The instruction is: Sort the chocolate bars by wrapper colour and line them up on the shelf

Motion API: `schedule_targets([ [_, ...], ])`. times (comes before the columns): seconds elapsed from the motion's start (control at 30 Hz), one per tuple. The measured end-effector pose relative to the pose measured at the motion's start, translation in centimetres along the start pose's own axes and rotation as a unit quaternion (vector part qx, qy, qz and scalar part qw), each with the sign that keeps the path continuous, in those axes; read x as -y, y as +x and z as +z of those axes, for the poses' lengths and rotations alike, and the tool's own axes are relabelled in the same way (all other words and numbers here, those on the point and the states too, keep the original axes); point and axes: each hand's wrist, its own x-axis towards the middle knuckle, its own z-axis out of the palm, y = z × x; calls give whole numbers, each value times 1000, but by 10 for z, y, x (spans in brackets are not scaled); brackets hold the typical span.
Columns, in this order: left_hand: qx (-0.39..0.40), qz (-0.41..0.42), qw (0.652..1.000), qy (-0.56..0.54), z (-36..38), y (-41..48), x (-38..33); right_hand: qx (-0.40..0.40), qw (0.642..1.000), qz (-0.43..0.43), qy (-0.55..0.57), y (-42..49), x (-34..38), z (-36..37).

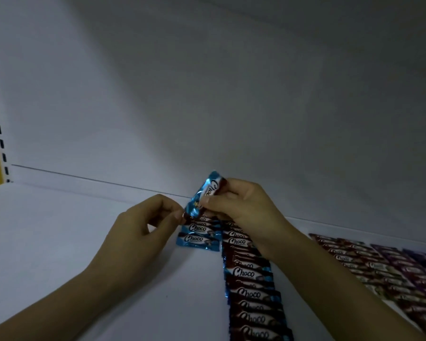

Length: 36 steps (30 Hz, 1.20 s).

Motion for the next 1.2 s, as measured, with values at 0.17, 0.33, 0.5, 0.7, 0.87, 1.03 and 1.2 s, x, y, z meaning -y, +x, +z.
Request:
schedule_targets([
  [0.17,-32,26,997,69,6,5,-3,17,967,-79,-241,0,1,-11],
  [0.33,-49,-2,993,108,-1,7,5,14,925,-81,-370,2,-5,-5],
  [0.5,-46,-12,993,105,-2,4,7,134,887,-85,-433,1,-14,4],
  [0.7,12,-40,988,150,-1,6,10,107,852,-111,-500,4,-17,4],
  [0.87,101,-7,957,273,1,3,13,88,843,-126,-516,4,-21,3],
  [1.03,104,23,955,276,2,3,15,82,846,-128,-511,6,-27,1],
  [1.2,105,19,953,285,4,4,20,80,855,-117,-500,8,-31,3],
])
